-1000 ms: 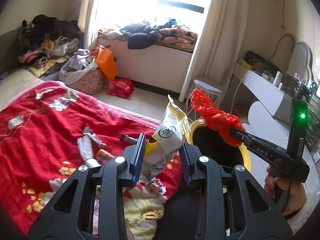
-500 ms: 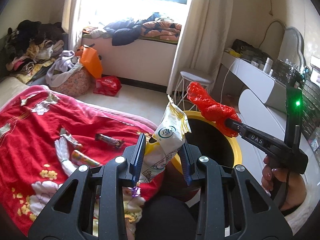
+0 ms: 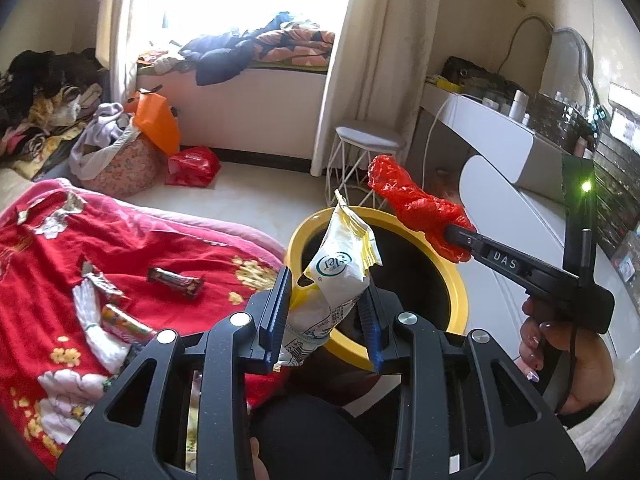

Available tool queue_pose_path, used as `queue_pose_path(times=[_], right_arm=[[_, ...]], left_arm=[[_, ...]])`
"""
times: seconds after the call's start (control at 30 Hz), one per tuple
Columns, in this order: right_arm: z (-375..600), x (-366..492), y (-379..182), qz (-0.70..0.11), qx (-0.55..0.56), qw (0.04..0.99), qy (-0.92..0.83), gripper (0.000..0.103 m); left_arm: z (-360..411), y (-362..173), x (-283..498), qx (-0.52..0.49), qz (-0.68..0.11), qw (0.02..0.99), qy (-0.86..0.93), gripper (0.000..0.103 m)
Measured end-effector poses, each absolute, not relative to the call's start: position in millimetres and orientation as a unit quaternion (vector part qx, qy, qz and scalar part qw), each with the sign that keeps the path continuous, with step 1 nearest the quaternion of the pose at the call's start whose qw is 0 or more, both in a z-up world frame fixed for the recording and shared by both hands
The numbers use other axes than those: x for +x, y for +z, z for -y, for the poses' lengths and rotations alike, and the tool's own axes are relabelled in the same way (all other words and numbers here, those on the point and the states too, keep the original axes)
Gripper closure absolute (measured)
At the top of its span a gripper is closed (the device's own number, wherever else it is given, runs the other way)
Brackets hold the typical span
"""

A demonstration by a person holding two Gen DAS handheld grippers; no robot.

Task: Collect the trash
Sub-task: 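Carry the yellow packet with the left tool while the right tool carries the red bag over the bin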

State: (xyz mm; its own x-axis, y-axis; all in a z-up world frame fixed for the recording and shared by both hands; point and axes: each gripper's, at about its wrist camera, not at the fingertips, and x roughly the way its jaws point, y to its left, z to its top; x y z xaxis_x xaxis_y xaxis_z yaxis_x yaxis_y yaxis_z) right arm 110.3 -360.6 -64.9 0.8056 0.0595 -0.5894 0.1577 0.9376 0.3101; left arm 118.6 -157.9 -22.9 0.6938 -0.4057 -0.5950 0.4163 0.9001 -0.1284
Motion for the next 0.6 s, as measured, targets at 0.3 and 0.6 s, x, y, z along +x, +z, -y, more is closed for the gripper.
queue_pose_path(times=[0.3,0.6], right_arm=[[382,112,-79,-0.322,0.176,0.928,-0.061,0.087],[394,115,-97,-0.345,0.182,0.918,-0.068,0.086]], left_arm=[[186,-34,126,0.033,-0.331,0.911,-0.242,0.077],[212,-55,149,0.054,-0.360,0.897,-0.252,0.077]])
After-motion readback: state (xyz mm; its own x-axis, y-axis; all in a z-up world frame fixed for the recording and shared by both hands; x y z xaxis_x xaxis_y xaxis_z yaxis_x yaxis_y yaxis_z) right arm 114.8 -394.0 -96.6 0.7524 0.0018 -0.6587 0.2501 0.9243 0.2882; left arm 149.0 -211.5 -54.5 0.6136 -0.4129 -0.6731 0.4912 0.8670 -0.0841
